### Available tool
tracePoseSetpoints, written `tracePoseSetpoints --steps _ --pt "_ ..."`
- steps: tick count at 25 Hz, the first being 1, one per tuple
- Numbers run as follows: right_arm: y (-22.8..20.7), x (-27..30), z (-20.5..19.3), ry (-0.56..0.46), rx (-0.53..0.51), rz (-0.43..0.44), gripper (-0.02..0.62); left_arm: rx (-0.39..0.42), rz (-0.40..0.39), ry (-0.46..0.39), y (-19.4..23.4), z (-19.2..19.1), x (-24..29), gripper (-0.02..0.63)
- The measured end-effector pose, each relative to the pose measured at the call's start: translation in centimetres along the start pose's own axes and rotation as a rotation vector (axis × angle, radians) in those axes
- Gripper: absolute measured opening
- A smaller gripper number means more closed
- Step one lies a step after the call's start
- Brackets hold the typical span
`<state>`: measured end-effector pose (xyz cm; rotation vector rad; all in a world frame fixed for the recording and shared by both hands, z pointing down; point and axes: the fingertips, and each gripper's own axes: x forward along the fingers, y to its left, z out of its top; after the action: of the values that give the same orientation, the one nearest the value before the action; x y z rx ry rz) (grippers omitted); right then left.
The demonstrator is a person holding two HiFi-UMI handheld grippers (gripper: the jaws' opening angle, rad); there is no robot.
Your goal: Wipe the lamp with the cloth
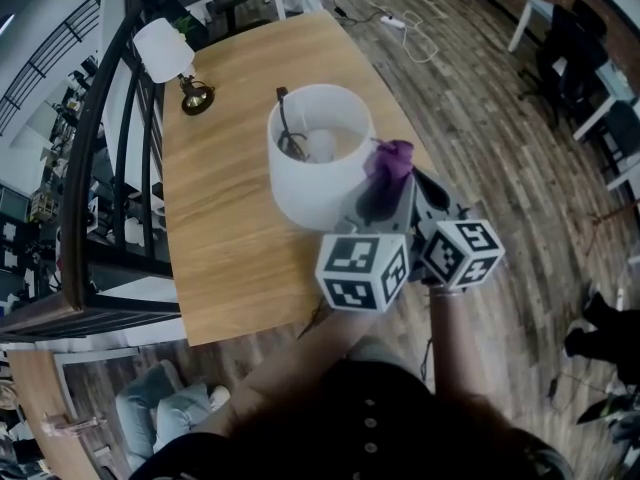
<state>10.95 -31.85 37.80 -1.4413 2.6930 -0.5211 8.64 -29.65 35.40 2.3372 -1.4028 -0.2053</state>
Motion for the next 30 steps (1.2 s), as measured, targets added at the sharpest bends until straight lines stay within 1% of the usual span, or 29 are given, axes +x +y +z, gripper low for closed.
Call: tracePoseSetpoints --steps 9,17,30 --pt "-1.3 -0.3 -2.5 0.047 0.040 -0.033 0.012 0.000 0.000 0.060 0.3 -2.6 0.4 0.110" --pt "-2.3 -0.9 -5.2 0.087 0.080 -0.056 0.012 -0.020 0.001 0.119 0.7 -5.3 0.5 0.110" --pt "-2.4 -1.7 -8.7 0.157 0.107 -0.081 0.012 -0.081 0.020 0.182 1.6 -8.5 -0.3 0.110"
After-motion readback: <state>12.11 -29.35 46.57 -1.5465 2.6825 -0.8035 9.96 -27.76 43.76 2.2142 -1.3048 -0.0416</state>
